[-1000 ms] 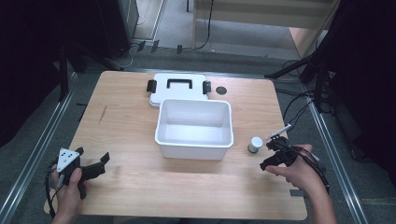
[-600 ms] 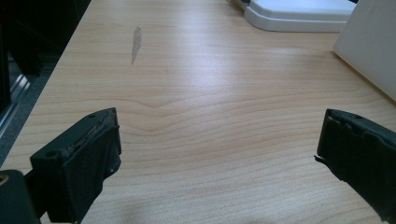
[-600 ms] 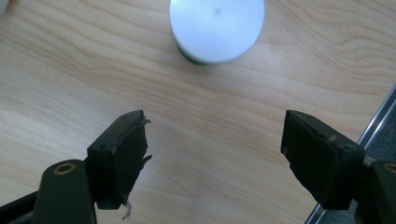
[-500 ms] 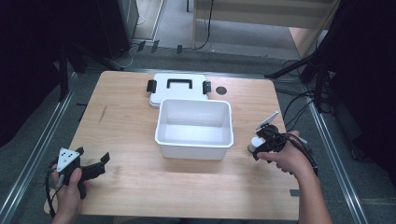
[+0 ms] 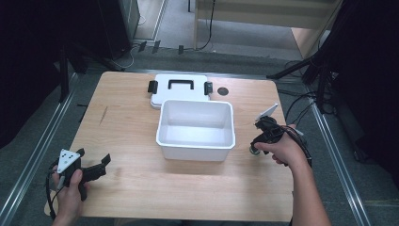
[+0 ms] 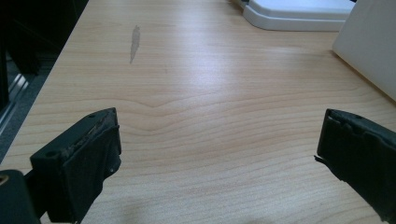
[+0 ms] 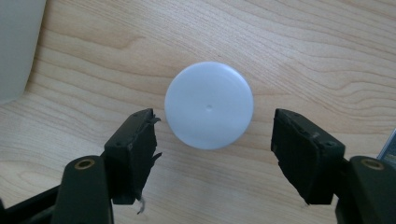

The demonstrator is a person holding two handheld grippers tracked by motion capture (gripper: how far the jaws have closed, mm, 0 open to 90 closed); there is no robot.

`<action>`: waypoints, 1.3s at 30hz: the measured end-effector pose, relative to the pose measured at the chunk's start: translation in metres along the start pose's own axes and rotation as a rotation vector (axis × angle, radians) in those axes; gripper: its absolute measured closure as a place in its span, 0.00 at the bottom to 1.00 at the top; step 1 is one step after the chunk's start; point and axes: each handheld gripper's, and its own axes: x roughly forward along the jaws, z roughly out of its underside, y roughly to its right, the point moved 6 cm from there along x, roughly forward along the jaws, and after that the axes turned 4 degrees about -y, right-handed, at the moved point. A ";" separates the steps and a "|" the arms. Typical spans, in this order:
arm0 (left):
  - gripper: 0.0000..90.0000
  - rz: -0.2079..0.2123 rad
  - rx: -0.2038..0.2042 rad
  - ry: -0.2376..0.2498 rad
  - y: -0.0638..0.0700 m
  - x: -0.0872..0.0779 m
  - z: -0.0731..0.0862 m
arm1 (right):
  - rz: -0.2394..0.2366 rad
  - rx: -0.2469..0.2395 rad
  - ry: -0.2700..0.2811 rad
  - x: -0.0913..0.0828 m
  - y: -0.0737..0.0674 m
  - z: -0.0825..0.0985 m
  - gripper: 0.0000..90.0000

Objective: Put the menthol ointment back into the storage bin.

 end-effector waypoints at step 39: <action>0.00 0.005 0.001 -0.001 0.000 0.000 0.000 | -0.017 -0.055 -0.011 -0.010 -0.004 -0.011 0.57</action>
